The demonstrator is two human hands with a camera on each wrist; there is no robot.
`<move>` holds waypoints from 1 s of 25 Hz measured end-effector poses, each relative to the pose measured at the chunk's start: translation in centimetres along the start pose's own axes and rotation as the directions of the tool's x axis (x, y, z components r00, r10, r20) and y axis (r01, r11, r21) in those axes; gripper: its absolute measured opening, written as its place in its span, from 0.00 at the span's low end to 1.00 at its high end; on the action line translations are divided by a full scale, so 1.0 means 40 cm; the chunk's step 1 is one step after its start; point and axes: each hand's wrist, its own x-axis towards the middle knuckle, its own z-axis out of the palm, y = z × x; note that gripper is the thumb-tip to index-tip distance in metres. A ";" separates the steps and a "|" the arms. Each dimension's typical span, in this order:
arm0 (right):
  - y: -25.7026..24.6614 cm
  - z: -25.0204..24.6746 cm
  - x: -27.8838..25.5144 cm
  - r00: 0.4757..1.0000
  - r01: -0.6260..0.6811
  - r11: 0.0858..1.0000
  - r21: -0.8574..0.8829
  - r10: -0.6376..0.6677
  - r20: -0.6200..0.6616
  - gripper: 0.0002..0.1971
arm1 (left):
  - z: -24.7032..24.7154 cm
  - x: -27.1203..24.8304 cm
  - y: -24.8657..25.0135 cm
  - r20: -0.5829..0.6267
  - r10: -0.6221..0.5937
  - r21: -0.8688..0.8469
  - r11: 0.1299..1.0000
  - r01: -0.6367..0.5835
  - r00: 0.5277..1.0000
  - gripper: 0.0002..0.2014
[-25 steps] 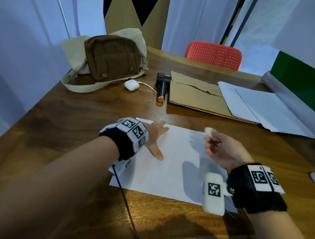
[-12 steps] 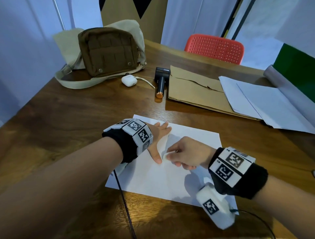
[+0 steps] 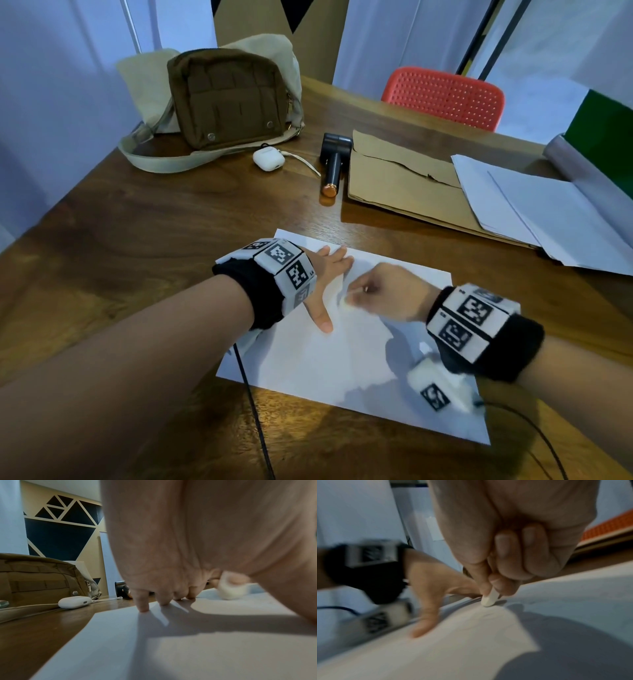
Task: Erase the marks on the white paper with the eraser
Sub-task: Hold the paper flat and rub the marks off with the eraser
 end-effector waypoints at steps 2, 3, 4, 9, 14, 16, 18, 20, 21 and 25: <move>0.008 -0.026 0.030 0.994 -0.044 0.999 0.015 0.046 -0.103 0.12 | 0.001 0.000 -0.001 0.000 0.004 -0.004 1.000 -0.004 1.000 0.60; 0.010 -0.024 0.026 0.993 -0.036 0.999 0.028 0.039 -0.110 0.12 | 0.001 0.003 -0.001 -0.002 0.007 -0.006 1.000 -0.007 1.000 0.60; 0.009 -0.013 0.012 0.997 0.001 0.999 0.032 0.001 -0.081 0.11 | 0.002 0.003 -0.003 -0.006 0.006 -0.011 1.000 -0.006 1.000 0.60; 0.004 -0.006 -0.006 0.998 0.059 0.998 -0.023 -0.058 0.022 0.11 | 0.001 -0.003 0.000 -0.002 0.001 -0.005 1.000 -0.001 1.000 0.59; 0.006 0.021 -0.001 0.993 0.052 0.998 -0.024 -0.055 -0.102 0.16 | 0.000 -0.011 0.003 -0.011 0.000 0.005 1.000 0.000 1.000 0.59; -0.013 0.046 -0.045 0.993 0.115 0.993 0.019 -0.115 0.012 0.14 | 0.001 -0.010 0.002 -0.005 0.005 -0.008 1.000 -0.005 1.000 0.59; 0.002 0.019 -0.019 0.997 0.081 0.996 -0.027 -0.081 -0.008 0.13 | 0.000 -0.008 0.002 0.000 0.001 -0.006 1.000 -0.001 1.000 0.60; 0.014 -0.011 0.014 0.994 0.005 0.997 -0.072 -0.013 -0.108 0.13 | -0.002 -0.006 0.002 0.002 -0.002 0.005 1.000 0.002 1.000 0.60; 0.016 -0.009 0.015 0.990 -0.005 0.997 -0.072 -0.005 -0.137 0.13 | -0.002 -0.004 0.001 -0.001 -0.002 0.005 1.000 0.002 1.000 0.60; -0.010 0.030 -0.055 0.991 0.130 0.991 -0.025 -0.130 0.014 0.10 | 0.002 0.000 0.000 0.004 0.008 -0.007 1.000 -0.007 1.000 0.60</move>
